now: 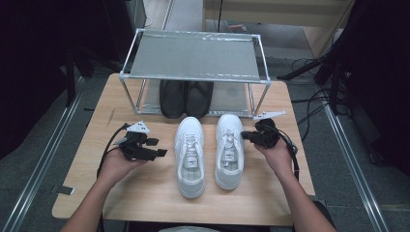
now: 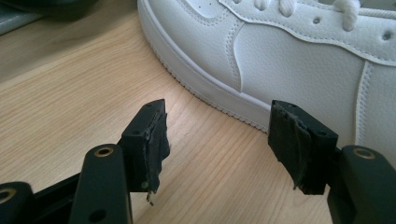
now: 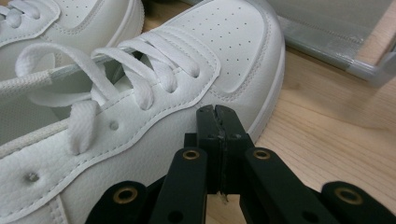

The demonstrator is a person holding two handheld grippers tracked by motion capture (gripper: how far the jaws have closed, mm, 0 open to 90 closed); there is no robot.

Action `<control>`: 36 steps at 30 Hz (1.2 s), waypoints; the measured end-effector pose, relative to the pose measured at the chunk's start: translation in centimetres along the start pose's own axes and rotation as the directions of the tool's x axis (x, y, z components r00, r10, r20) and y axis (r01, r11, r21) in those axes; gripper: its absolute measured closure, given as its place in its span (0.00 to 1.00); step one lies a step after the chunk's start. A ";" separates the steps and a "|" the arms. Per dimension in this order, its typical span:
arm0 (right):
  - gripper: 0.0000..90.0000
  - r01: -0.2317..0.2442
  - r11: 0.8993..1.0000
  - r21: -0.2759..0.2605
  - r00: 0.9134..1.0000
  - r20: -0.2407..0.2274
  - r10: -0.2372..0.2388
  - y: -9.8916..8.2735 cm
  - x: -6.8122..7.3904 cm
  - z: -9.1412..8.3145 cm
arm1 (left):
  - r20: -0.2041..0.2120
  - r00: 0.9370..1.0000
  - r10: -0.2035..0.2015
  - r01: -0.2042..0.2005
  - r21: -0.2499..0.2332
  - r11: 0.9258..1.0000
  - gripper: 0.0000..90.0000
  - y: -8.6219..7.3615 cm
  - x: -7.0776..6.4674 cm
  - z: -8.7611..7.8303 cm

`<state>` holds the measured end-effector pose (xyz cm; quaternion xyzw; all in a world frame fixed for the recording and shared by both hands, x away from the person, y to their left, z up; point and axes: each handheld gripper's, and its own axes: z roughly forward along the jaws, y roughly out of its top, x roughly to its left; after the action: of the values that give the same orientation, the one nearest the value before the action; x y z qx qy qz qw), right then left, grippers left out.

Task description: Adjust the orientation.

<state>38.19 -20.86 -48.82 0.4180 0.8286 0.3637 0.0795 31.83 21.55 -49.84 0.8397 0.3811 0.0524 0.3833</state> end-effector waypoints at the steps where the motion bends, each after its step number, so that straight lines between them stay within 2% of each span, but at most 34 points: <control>1: 1.00 0.008 1.000 -0.001 1.000 -0.001 -0.008 0.1 0.1 0.1 | 0.000 1.000 -0.001 0.001 -0.001 1.000 0.42 -0.1 0.0 -0.1; 14: 1.00 0.047 0.999 -0.004 0.999 -0.021 -0.047 1.0 1.2 1.4 | -0.015 1.000 -0.013 0.013 -0.015 1.000 0.42 -0.9 -0.1 -0.8; 23: 1.00 0.056 0.998 0.001 0.998 -0.027 -0.056 1.5 1.7 1.9 | -0.019 1.000 -0.017 0.017 -0.015 1.000 0.42 -1.1 -0.3 -0.8; 26: 1.00 0.062 0.998 0.003 0.998 -0.022 -0.062 1.5 2.0 2.0 | 0.005 1.000 -0.020 0.021 -0.021 1.000 0.42 -1.1 -0.3 -0.6; 27: 1.00 0.069 0.998 0.003 0.997 -0.020 -0.069 1.5 2.0 2.0 | 0.019 0.999 -0.033 0.033 -0.035 0.999 0.42 -1.0 -0.3 -0.6; 28: 1.00 0.068 0.998 0.003 0.997 -0.019 -0.068 1.5 2.0 2.0 | 0.050 0.997 -0.052 0.055 -0.052 0.997 0.42 -0.9 -0.3 -0.5; 30: 0.99 0.060 0.998 0.007 0.998 -0.017 -0.060 1.6 1.9 1.9 | 0.074 0.995 -0.067 0.072 -0.067 0.995 0.43 -0.7 -0.3 -0.4; 31: 0.99 0.062 0.998 0.006 0.998 -0.019 -0.062 1.6 1.8 1.8 | 0.072 0.995 -0.067 0.072 -0.068 0.995 0.43 -0.6 -0.5 -0.4; 33: 0.99 0.055 0.998 0.011 0.998 -0.025 -0.055 1.6 1.8 1.7 | 0.073 0.996 -0.058 0.062 -0.060 0.996 0.46 -0.6 -0.6 -0.3; 34: 0.99 0.044 0.999 -0.004 0.997 -0.057 -0.044 1.6 1.5 1.5 | 0.042 0.999 -0.027 0.028 -0.033 0.999 0.52 -0.5 -1.1 -0.3; 35: 0.99 0.035 0.999 -0.009 0.996 -0.076 -0.035 1.6 1.6 1.3 | 0.021 1.000 -0.021 0.022 -0.039 0.999 0.58 -0.4 -1.5 -0.4; 36: 0.99 0.040 0.999 -0.006 0.996 -0.080 -0.040 1.6 1.7 1.2 | 0.021 1.000 -0.021 0.022 -0.039 0.999 0.66 -0.4 -1.5 -0.4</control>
<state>38.65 -18.36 -48.33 0.3863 0.8386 0.3802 0.0546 30.39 20.97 -49.53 0.8283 0.3851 0.0471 0.4043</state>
